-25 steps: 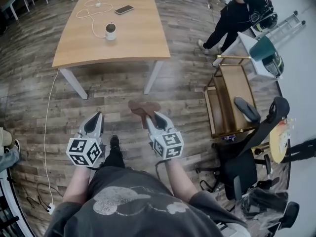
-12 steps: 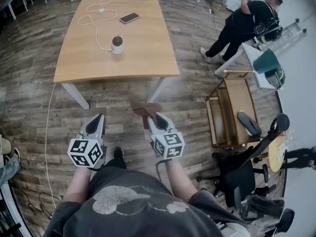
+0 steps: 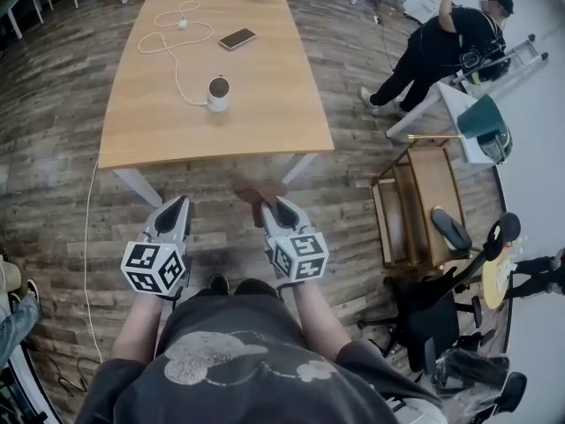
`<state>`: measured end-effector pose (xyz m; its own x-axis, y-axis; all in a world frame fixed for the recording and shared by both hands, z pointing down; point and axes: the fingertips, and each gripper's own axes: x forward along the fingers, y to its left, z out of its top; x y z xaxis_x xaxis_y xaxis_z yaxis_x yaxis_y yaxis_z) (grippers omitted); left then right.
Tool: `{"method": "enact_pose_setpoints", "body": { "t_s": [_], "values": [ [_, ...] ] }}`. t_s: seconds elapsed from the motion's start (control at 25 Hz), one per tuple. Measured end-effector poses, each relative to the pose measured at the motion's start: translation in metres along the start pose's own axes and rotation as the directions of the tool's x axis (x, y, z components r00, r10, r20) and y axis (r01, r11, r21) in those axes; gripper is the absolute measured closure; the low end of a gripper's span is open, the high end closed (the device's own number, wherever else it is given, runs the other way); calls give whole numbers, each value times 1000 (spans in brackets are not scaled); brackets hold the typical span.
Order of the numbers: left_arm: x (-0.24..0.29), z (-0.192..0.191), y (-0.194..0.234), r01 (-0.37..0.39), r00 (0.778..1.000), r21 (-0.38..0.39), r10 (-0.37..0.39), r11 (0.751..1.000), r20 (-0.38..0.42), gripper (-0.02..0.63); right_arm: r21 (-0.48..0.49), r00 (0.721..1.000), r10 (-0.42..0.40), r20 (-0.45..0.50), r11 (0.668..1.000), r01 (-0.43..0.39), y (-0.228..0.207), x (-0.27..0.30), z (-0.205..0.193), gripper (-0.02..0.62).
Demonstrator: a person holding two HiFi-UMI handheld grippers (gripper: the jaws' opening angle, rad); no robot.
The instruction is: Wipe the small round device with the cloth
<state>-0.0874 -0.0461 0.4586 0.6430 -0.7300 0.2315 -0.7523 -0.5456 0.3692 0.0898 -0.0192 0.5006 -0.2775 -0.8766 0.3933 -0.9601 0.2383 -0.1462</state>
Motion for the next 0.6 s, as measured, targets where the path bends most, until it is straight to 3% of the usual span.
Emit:
{"method": "enact_pose_setpoints", "body": {
  "t_s": [0.32, 0.6],
  "values": [
    [9, -2, 28, -17, 1000, -35, 17, 999, -13, 588, -7, 999, -30, -22, 1000, 30, -9, 20, 4, 520],
    [24, 12, 43, -39, 999, -31, 39, 999, 7, 588, -41, 999, 18, -45, 999, -19, -10, 49, 12, 520]
  ]
}}
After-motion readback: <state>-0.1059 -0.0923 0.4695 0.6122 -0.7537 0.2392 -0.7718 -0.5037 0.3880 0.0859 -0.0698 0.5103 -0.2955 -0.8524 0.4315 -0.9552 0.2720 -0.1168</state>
